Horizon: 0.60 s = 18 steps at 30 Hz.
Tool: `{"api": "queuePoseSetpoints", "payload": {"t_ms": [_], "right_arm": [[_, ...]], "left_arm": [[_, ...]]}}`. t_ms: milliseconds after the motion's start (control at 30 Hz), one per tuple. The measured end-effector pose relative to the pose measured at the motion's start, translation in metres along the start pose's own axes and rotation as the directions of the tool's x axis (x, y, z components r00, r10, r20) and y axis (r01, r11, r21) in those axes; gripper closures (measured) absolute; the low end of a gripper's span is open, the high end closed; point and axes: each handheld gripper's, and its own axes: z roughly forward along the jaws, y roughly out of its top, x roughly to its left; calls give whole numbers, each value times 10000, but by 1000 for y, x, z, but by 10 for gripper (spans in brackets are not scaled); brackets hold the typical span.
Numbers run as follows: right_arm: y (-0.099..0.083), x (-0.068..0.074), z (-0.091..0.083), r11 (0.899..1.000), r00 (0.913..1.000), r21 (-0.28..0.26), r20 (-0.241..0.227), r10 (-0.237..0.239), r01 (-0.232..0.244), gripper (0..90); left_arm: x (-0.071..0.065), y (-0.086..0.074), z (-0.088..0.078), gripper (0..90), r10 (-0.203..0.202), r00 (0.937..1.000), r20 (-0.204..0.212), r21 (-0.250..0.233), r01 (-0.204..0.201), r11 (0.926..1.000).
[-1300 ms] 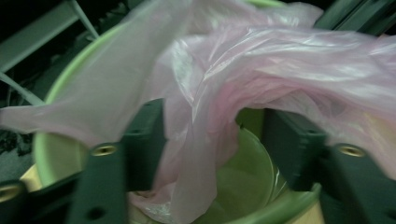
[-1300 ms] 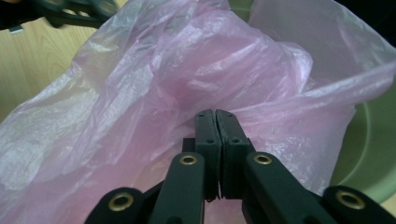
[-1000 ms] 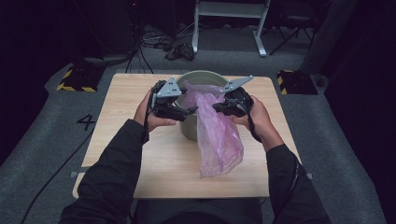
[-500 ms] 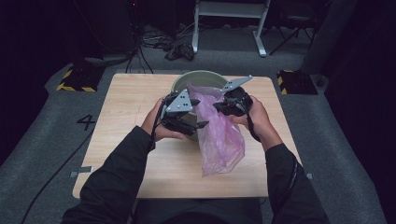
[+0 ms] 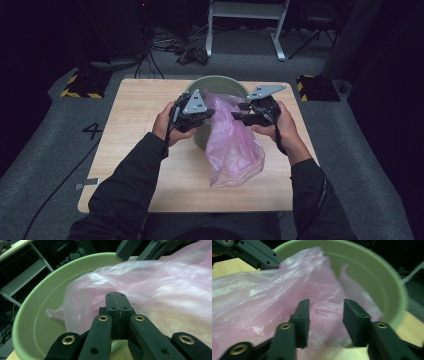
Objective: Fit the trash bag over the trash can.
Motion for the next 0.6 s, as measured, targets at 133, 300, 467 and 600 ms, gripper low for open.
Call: {"api": "queuePoseSetpoints", "payload": {"t_ms": [133,300,467,600], "right_arm": [[-5,-3,-12,9996,10000,-285,-61,76,-78,518],[-10,-2,-19,9988,9998,-476,-199,87,-96,483],[-10,-2,-14,9998,10000,-176,-25,28,-28,499],[-11,-4,-14,9998,10000,-172,-42,80,-80,512]], "left_arm": [[5,-2,0,900,-103,9999,26,72,103,9999],[4,-2,-6,746,-225,9976,656,-618,265,9977],[-11,1,-17,283,57,9954,960,-923,32,9957],[-20,4,-24,197,404,9844,1713,-1198,-199,9926]]}}
